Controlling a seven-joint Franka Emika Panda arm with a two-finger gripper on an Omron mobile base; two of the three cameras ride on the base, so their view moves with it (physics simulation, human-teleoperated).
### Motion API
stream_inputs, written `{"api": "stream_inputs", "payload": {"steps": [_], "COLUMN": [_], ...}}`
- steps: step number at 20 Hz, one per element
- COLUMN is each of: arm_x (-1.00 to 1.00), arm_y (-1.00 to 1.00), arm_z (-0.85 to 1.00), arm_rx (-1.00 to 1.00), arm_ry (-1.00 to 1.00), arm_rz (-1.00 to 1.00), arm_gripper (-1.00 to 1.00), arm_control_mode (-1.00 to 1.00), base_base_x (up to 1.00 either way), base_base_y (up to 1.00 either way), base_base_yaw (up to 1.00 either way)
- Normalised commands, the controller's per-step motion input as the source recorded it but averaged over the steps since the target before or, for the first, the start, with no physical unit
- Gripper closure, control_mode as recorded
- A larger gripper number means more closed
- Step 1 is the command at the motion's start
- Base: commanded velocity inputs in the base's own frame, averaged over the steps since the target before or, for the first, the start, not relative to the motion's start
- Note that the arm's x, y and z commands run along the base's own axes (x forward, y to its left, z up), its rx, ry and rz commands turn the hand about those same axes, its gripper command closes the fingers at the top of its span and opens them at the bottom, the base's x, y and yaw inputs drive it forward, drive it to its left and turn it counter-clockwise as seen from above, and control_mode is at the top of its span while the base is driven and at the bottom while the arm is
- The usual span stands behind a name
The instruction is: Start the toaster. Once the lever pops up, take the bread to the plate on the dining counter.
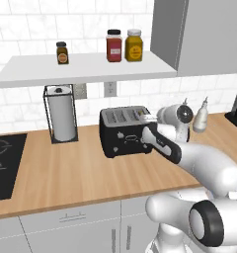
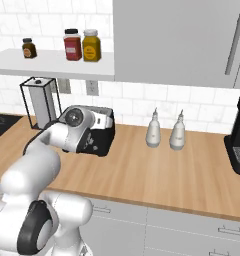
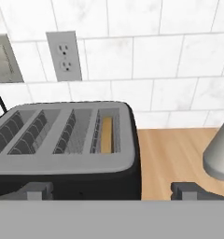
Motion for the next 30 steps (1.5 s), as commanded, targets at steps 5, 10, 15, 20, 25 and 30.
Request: {"api": "stream_inputs", "payload": {"steps": [5, 10, 15, 20, 25, 30], "arm_x": [0.22, 0.15, 0.09, 0.20, 0.24, 0.25], "arm_y": [0.09, 0.07, 0.00, 0.00, 0.00, 0.00], "arm_z": [0.11, 0.06, 0.01, -0.15, -0.25, -0.04], "arm_rx": [0.00, 0.00, 0.00, 0.00, -0.01, 0.00], "arm_ry": [0.00, 0.00, 0.00, 0.00, 0.00, 0.00], "arm_rz": [0.00, 0.00, 0.00, 0.00, 0.00, 0.00], "arm_gripper": [-1.00, -1.00, -1.00, -1.00, -1.00, -1.00], "arm_control_mode": [-1.00, -1.00, -1.00, -1.00, -1.00, -1.00], "base_base_x": [0.00, 0.00, 0.00, 0.00, 0.00, 0.00], "base_base_y": [0.00, 0.00, 0.00, 0.00, 0.00, 0.00], "base_base_yaw": [0.00, 0.00, 0.00, 0.00, 0.00, 0.00]}}
